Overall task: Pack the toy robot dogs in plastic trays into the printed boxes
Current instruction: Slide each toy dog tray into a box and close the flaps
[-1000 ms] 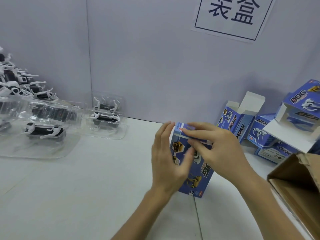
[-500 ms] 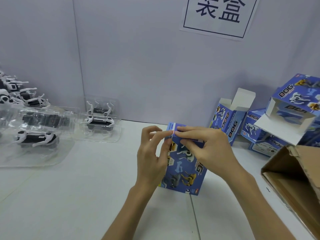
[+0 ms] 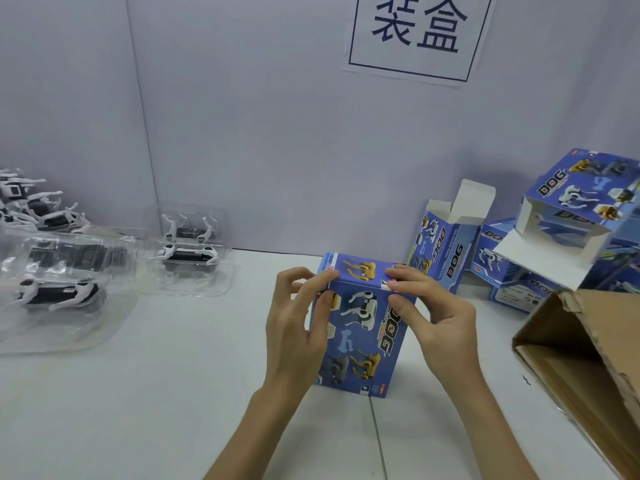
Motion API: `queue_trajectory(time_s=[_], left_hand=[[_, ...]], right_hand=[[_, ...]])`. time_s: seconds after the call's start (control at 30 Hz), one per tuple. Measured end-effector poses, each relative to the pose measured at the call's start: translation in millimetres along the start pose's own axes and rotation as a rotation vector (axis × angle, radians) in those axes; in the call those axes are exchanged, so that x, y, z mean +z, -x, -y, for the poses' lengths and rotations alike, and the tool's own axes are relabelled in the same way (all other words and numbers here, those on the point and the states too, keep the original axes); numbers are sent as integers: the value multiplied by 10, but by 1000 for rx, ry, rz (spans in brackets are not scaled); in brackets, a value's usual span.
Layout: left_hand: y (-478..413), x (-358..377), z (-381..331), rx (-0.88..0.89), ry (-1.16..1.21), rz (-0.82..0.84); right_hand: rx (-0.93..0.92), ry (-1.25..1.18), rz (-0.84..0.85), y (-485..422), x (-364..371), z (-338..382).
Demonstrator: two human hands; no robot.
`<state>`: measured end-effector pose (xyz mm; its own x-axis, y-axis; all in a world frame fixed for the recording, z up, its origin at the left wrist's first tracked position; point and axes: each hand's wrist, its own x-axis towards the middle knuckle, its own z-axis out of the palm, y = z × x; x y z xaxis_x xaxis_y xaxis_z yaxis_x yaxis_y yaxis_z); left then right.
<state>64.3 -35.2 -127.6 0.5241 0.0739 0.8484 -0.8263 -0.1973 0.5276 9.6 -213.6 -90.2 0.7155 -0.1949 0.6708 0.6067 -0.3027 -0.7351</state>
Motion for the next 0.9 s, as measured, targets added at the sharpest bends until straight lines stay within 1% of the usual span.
queue_trajectory(time_s=[0.17,0.4,0.57,0.7,0.73,0.8,0.83,0.9], left_hand=[[6,19,-1,-16,-2,-19],[2,34,-37,-88,47,-48],[-15,67,-57,-153,96,-71],[-1,80,-97,-164,101,-73],[6,86,-94,-187,101,-60],[4,64,-92,-314,145,30],[5,40,-70,-362,153,108],[15,1,-24,-369,115,277]], right_hand=[[-23,66,-2,5,23,-16],[-24,60,-12,105,81,-3],[25,22,-29,122,98,2],[0,48,-59,87,95,-29],[6,26,-66,79,77,-44],[57,-111,-85,72,11,-73],[92,-212,-96,73,-33,-80],[166,-390,-132,65,-138,-77]])
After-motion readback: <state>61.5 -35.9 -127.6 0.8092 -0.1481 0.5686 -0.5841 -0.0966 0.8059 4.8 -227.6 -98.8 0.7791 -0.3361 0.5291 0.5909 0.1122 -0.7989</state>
